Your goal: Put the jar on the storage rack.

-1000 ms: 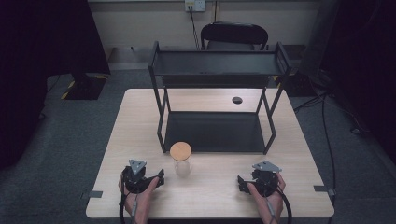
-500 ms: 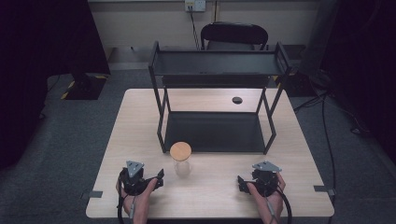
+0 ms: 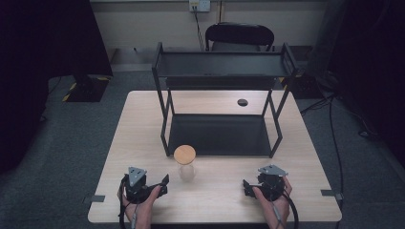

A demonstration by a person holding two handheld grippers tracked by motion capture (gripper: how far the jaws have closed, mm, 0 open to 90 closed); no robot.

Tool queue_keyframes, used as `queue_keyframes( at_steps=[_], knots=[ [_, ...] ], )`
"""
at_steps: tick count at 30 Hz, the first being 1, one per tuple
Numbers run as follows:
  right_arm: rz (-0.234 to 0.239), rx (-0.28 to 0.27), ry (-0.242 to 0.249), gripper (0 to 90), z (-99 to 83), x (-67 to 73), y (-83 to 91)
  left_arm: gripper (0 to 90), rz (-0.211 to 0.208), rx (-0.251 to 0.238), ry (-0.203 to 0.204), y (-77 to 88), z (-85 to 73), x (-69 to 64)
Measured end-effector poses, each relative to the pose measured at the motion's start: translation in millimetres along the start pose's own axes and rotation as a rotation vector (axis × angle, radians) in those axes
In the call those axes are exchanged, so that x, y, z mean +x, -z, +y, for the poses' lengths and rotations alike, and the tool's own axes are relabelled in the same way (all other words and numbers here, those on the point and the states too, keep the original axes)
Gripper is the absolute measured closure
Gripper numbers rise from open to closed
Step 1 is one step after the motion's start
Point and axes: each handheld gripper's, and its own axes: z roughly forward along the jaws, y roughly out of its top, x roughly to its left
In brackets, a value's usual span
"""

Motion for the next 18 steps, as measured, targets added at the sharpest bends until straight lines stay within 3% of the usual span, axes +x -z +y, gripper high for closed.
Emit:
queue_keyframes(
  at_steps=[18],
  knots=[
    [0.000,0.000,0.000,0.9,0.0,0.0,0.0,4.9,-0.106,-0.033,-0.053,7.5,4.3,-19.8]
  ],
)
